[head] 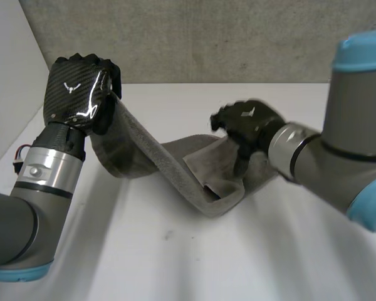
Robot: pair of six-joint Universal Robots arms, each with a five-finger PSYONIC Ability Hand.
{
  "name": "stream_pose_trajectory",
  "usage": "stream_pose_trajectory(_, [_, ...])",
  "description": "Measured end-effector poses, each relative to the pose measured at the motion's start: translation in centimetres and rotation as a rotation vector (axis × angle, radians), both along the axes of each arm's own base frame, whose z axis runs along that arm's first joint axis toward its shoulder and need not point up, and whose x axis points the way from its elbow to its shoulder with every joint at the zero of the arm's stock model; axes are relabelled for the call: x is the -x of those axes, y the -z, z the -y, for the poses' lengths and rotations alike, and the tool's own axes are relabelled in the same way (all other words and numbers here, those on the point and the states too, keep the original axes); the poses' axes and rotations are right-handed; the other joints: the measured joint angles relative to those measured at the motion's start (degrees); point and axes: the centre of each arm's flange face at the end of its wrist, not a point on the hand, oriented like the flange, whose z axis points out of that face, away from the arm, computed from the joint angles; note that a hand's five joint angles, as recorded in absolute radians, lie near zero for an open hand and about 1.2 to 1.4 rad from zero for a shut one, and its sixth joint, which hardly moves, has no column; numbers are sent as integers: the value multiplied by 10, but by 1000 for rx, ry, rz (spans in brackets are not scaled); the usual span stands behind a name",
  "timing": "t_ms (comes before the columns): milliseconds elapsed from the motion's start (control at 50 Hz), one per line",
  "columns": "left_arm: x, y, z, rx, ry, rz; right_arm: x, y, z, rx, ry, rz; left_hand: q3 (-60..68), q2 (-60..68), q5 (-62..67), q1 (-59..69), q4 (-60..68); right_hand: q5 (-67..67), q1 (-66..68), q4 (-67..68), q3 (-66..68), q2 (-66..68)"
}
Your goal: Fold the towel.
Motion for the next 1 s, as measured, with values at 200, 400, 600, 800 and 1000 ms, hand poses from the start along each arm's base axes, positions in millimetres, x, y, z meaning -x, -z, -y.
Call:
stream_pose_trajectory(200, [-12, -4, -27, 12, 1, -5, -8, -9, 34, 100, -8, -10, 0, 0, 0, 0, 0, 23, 1, 2, 1, 0])
stream_pose_trajectory(400, [-23, -1, -49, 9, -2, -4, -39, 31, 53, 239, -226, -229, 0, 0, 0, 0, 0, 34, 1, 2, 1, 1])
stream_pose_trajectory(600, [-27, 8, -58, -12, -3, 5, -66, 82, 65, 296, -329, -326, 0, 0, 0, 0, 0, 2, -2, 0, 0, 0])
stream_pose_trajectory(800, [-32, 14, -55, -29, -27, 12, -73, 126, 74, 256, -348, -350, 0, 0, 0, 0, 0, -1, -4, 0, 0, 0])
stream_pose_trajectory(1000, [-34, 16, -51, -37, -39, 14, -73, 137, 75, 237, -351, -355, 0, 0, 0, 0, 0, 229, 205, 207, 203, 204])
